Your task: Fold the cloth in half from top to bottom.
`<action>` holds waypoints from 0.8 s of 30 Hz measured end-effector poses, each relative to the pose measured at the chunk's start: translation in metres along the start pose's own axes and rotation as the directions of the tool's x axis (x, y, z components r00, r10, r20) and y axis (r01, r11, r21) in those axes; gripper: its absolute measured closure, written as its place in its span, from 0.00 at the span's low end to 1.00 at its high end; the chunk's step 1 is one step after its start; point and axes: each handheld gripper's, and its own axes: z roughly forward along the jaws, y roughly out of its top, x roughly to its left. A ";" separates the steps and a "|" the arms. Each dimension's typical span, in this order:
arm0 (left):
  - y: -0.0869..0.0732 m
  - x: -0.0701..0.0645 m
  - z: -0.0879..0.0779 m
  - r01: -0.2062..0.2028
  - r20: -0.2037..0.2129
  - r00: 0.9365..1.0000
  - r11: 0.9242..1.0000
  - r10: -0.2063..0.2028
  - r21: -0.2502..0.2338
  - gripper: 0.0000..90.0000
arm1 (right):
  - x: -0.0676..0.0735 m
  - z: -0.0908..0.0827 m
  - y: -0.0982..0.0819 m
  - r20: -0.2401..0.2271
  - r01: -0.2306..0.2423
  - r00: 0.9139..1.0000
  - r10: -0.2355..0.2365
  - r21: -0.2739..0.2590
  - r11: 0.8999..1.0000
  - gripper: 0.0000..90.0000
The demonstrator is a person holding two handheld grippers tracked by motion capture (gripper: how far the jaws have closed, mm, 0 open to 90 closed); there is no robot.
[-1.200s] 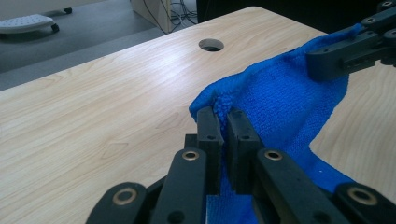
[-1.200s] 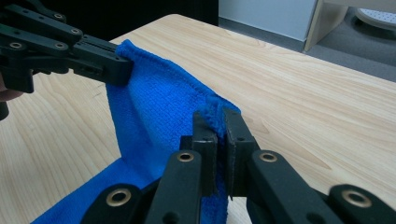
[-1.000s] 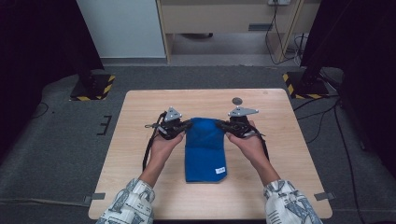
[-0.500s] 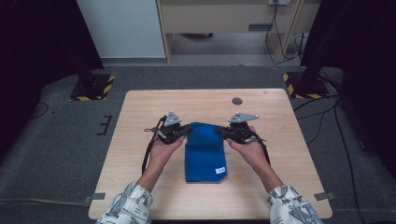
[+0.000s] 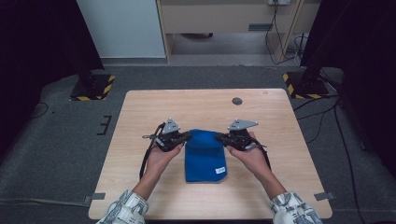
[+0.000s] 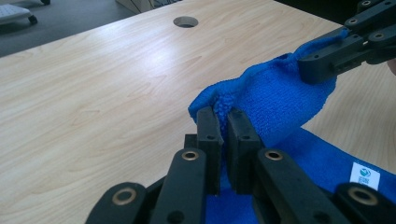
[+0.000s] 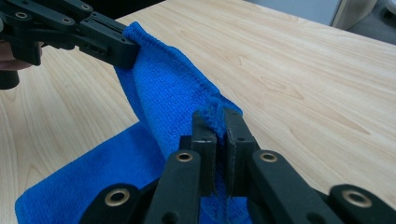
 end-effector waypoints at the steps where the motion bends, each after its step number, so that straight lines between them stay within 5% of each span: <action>1: -0.001 -0.001 0.000 0.003 0.002 1.000 1.000 -0.003 0.001 0.95 | 0.000 0.000 -0.001 -0.001 0.004 1.000 -0.004 0.002 1.000 0.95; 24: -0.026 -0.021 -0.018 0.014 0.034 0.999 1.000 -0.013 -0.014 0.93 | 0.020 -0.013 -0.024 -0.047 0.007 0.999 -0.007 -0.009 1.000 0.94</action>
